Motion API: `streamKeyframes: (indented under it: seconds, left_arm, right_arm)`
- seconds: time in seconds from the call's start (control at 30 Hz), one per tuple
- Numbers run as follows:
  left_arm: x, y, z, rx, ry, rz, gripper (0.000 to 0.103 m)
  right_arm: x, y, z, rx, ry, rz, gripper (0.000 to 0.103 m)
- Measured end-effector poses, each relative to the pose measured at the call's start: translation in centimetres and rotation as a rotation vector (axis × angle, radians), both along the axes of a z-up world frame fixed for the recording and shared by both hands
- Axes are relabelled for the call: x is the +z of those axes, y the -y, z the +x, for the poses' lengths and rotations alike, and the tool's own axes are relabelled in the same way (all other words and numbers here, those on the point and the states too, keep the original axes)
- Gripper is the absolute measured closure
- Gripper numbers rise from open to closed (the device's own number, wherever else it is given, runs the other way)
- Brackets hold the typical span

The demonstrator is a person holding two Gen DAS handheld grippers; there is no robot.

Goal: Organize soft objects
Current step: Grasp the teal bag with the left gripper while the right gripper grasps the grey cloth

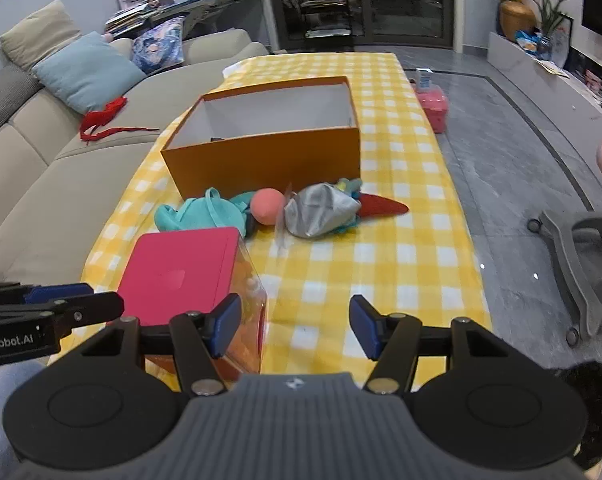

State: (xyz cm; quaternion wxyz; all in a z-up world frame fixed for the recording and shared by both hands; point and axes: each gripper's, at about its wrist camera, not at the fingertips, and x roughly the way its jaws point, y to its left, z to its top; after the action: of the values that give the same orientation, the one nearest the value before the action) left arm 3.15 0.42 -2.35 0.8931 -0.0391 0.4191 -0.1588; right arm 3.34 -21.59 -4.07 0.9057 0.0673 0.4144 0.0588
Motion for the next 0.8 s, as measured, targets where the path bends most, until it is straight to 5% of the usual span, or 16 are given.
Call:
streamKeyframes:
  seconds: [0.37, 0.57, 0.8]
  left_arm:
    - [0.5, -2.0, 9.7, -0.025, -0.087, 0.003, 0.051]
    - [-1.8, -2.9, 15.5, -0.029, -0.180, 0.062, 0.048]
    - [-4.8, -1.7, 19.7, -0.156, -0.228, 0.152, 0.043]
  right_arm:
    - [-1.0, 0.4, 7.6, 0.075, -0.051, 0.007, 0.044]
    - [-2.6, 0.3, 12.9, 0.117, -0.094, -0.027, 0.044]
    - [-5.8, -0.2, 19.4, 0.184, -0.153, -0.093, 0.045]
